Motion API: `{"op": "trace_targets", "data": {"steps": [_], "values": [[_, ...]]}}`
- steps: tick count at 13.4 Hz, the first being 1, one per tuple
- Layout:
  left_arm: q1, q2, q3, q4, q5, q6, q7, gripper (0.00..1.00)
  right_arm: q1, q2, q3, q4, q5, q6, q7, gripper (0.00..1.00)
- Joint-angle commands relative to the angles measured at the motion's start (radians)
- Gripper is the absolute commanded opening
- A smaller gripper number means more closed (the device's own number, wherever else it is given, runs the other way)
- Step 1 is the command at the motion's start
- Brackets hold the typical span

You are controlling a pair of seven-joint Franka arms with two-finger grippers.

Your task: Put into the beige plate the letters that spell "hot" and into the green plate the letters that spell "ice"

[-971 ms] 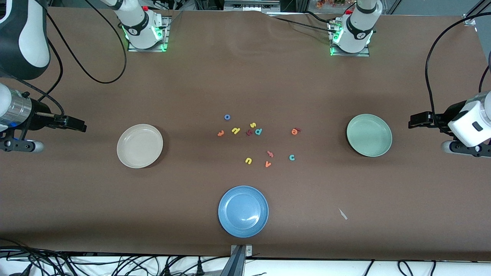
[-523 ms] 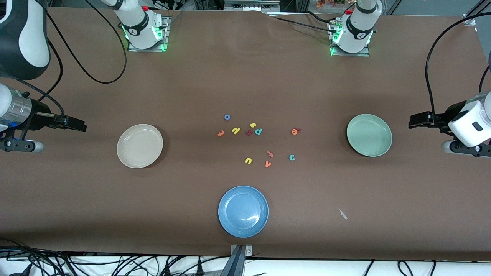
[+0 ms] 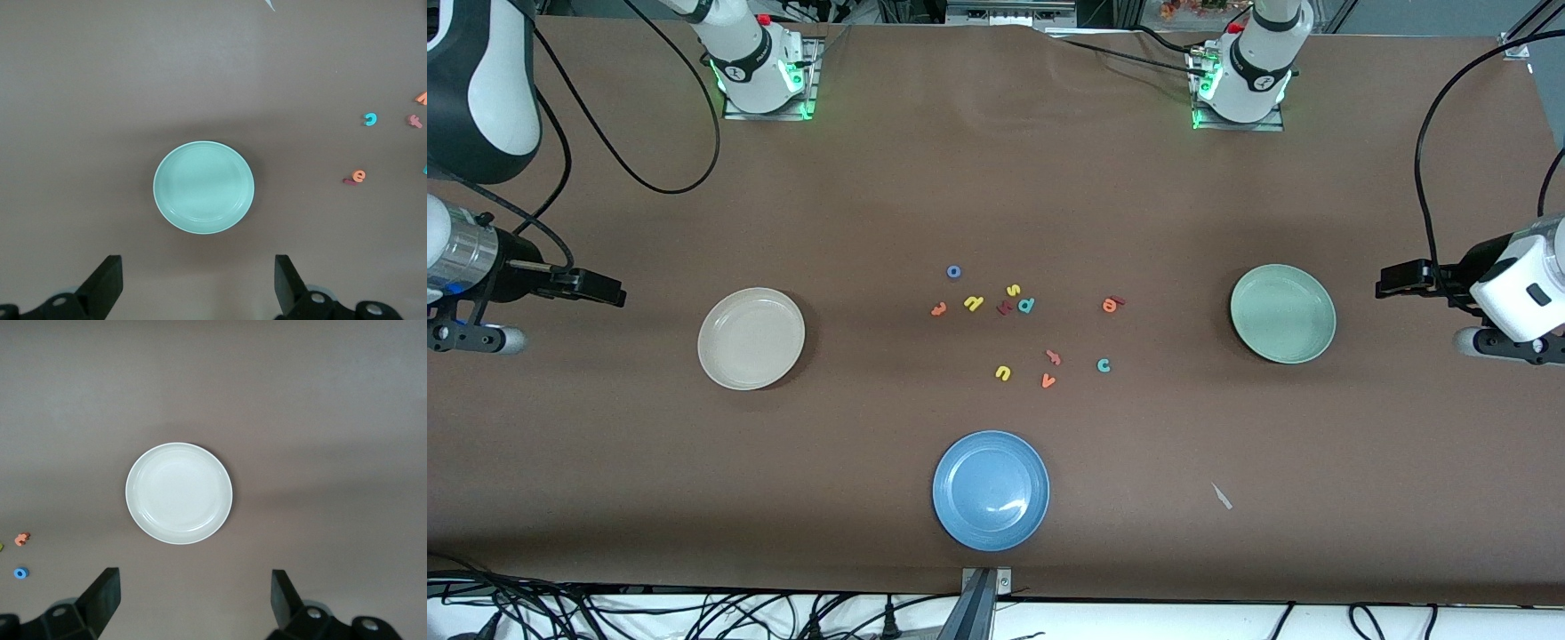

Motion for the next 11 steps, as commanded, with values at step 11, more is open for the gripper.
{"op": "trace_targets", "data": {"steps": [11], "values": [[-0.090, -0.016, -0.079, -0.211, -0.133, 0.084, -0.330, 0.99, 0.001, 0.023, -0.002, 0.034, -0.007, 0.073, 0.008, 1.00]]}}
